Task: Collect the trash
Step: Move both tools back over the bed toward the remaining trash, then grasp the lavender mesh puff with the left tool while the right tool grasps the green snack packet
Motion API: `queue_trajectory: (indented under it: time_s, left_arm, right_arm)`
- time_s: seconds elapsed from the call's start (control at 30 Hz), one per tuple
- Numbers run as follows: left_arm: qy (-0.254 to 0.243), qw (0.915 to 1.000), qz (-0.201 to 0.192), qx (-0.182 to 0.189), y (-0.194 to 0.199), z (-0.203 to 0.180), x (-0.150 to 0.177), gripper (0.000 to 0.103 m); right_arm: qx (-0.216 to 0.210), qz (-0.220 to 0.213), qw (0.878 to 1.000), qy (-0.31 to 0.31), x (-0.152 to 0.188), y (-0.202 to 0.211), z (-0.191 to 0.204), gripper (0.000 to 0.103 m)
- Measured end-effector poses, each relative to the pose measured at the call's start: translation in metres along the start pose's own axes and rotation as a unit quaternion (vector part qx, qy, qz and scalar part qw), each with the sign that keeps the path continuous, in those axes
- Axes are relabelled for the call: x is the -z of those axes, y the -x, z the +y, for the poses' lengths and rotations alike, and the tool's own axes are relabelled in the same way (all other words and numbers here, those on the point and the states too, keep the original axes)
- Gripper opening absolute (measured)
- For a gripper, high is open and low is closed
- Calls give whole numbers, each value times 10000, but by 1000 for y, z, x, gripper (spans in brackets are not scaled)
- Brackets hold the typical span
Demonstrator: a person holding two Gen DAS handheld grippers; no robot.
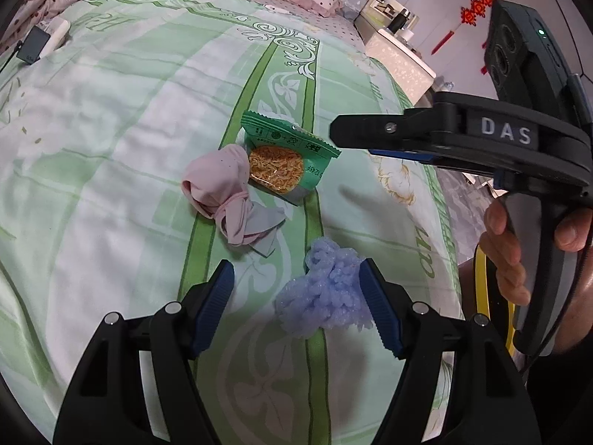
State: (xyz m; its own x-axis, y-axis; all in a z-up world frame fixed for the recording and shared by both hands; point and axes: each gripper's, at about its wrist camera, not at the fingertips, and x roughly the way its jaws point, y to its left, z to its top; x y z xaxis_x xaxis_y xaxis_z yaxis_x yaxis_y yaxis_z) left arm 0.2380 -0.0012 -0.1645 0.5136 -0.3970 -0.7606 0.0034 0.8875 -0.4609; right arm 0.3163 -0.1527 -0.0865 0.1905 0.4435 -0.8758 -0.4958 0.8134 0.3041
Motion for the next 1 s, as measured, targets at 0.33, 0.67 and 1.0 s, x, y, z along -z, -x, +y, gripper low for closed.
queue_trajectory:
  time_s: [0.33, 0.67, 1.0]
  left_arm:
    - [86, 9988, -20, 473, -12, -5, 8, 59]
    - [-314, 9974, -125, 629, -16, -28, 15, 37]
    - [-563, 9970, -239, 481, -13, -45, 19, 29]
  right_arm:
    - [-39, 362, 9993, 118, -6, -36, 2, 53]
    - [-160, 486, 9987, 20, -7, -52, -6, 8]
    - [-266, 164, 9995, -42, -3, -27, -12, 1]
